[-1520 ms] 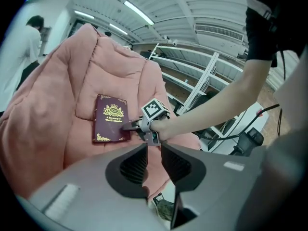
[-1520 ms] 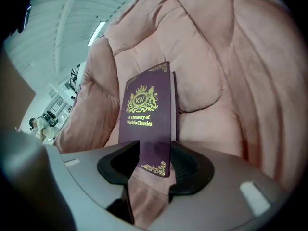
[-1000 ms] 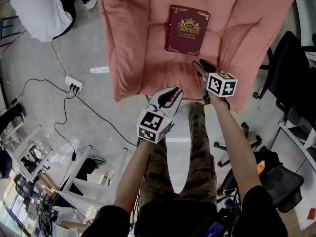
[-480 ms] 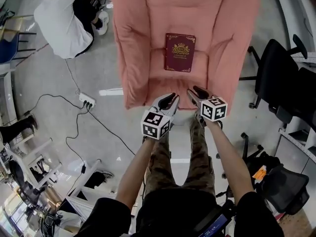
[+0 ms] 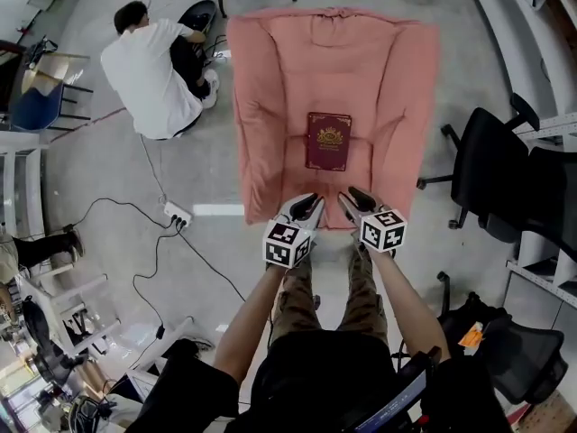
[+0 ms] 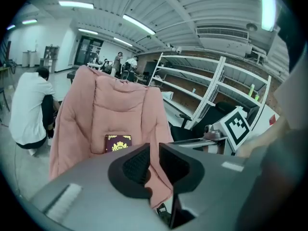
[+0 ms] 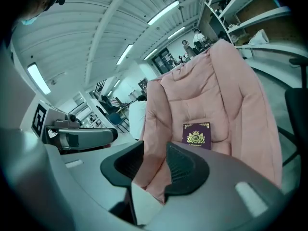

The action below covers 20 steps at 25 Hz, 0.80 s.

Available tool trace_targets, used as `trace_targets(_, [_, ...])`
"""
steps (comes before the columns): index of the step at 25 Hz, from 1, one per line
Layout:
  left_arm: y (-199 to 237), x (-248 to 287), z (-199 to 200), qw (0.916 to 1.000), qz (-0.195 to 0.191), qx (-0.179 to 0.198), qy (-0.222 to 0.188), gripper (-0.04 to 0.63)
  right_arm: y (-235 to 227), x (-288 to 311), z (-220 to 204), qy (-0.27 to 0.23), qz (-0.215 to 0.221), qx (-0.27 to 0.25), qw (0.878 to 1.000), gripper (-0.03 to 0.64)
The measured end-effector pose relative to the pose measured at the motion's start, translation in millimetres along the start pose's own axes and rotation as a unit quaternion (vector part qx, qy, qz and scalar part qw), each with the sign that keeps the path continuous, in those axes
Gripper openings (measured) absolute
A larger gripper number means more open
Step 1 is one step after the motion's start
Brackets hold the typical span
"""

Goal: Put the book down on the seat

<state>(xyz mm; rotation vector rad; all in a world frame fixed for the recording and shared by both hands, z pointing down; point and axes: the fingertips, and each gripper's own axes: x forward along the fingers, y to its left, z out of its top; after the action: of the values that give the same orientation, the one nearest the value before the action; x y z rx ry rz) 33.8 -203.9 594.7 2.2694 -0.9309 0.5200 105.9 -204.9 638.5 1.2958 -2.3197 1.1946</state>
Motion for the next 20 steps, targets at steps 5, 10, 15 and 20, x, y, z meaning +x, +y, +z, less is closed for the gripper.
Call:
trace_targets(5, [10.9, -15.5, 33.8, 0.9994, 0.027, 0.018, -0.010, 0.055, 30.6, -2.9, 36.8, -0.023, 0.006, -0.020, 1.000, 0.158])
trace_targets(10, [-9.2, -16.8, 44.0, 0.9989, 0.031, 0.035, -0.004, 0.055, 46.8, -25.8, 50.4, -0.025, 0.012, -0.033, 0.999, 0.158])
trace_targets(15, [-26.6, -22.5, 53.4, 0.9984, 0.029, 0.048, -0.012, 0.055, 53.1, -40.8, 47.1, -0.032, 0.006, -0.014, 0.999, 0.158])
trace_targets(20, [-39.2, -24.3, 65.5, 0.9973, 0.024, 0.067, -0.017, 0.055, 65.1, -47.3, 47.6, -0.036, 0.012, -0.006, 0.999, 0.158])
